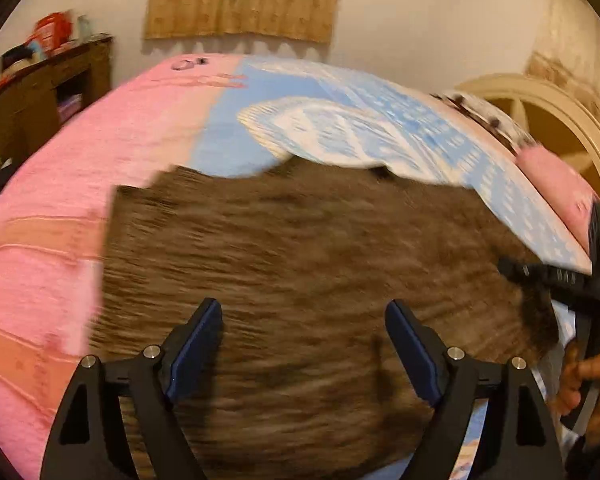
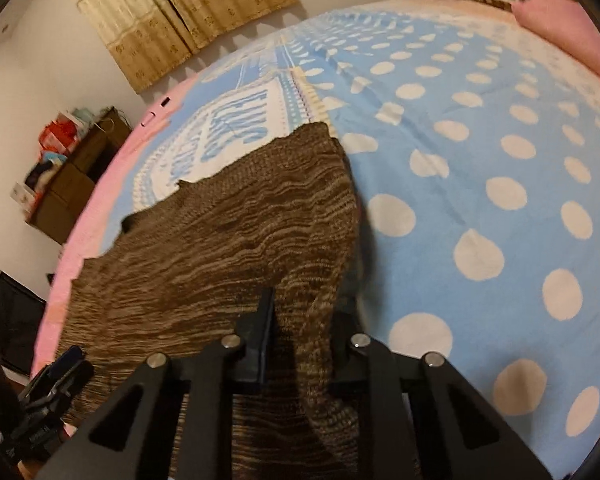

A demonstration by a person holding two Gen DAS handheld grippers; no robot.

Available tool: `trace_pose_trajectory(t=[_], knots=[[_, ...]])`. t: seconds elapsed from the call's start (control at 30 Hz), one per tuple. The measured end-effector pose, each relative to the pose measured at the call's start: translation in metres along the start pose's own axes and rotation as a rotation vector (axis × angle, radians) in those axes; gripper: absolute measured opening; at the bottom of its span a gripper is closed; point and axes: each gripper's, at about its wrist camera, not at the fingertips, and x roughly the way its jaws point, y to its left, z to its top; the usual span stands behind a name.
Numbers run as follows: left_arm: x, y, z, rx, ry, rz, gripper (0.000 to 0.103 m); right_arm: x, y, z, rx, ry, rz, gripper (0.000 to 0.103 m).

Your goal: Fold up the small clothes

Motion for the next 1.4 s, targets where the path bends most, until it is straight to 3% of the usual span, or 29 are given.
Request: trace_pose_trajectory(t=[0.07,0.13,0.17,0.23,0.3,0.47,0.57,0.73,0.83,0.93,1.03,1.17,1.23,1.27,1.3,1.4], knots=[[-0.002,0.019,0.004,-0.04,-0.007,0.018,0.084,0.005,-0.006,0.001,0.041,0.009,0.03,0.03],[0.003,0.037,0.004,-0.065,0.017,0.034,0.084,0.009,-0.016,0.004,0.11,0.005,0.108,0.046],[0.007,0.042,0.002,-0.073,0.031,0.035,0.084,0.01,-0.018,0.005,0.133,0.002,0.137,0.047],[0.013,0.047,-0.006,-0.057,0.016,0.015,0.084,0.012,-0.018,0.006,0.137,0.005,0.132,0.045],[0.015,0.036,-0.013,0.013,-0.003,0.05,0.087,0.012,-0.009,0.007,0.07,0.014,0.037,0.025],[0.024,0.019,-0.012,0.104,0.036,0.113,0.096,0.005,0.014,0.012,-0.005,0.009,-0.057,0.021],[0.02,0.028,-0.012,0.068,0.019,0.063,0.096,-0.01,0.048,0.016,-0.121,-0.048,-0.11,0.021],[0.004,0.054,-0.007,-0.086,-0.042,-0.086,0.096,-0.021,0.118,0.016,-0.304,-0.067,-0.127,0.02],[-0.011,0.056,0.007,-0.149,-0.059,-0.097,0.096,-0.021,0.145,0.013,-0.358,-0.067,-0.126,0.02],[-0.011,0.041,0.025,-0.112,-0.067,-0.119,0.096,-0.016,0.156,0.008,-0.377,-0.071,-0.121,0.02],[0.004,0.018,0.038,-0.045,-0.064,-0.063,0.097,-0.013,0.159,0.004,-0.373,-0.076,-0.119,0.02],[0.044,-0.001,0.05,-0.086,0.027,0.014,0.097,-0.018,0.151,0.002,-0.345,-0.09,-0.101,0.02],[0.077,-0.008,0.045,-0.056,0.118,0.144,0.097,-0.024,0.151,0.0,-0.34,-0.097,-0.084,0.02],[0.086,-0.013,0.042,-0.016,0.127,0.186,0.097,-0.027,0.152,0.0,-0.344,-0.1,-0.073,0.02],[0.087,-0.023,0.039,0.056,0.075,0.219,0.097,-0.029,0.154,0.0,-0.35,-0.102,-0.069,0.02],[0.087,-0.028,0.041,0.09,0.081,0.215,0.097,-0.034,0.161,0.001,-0.367,-0.107,-0.051,0.02]])
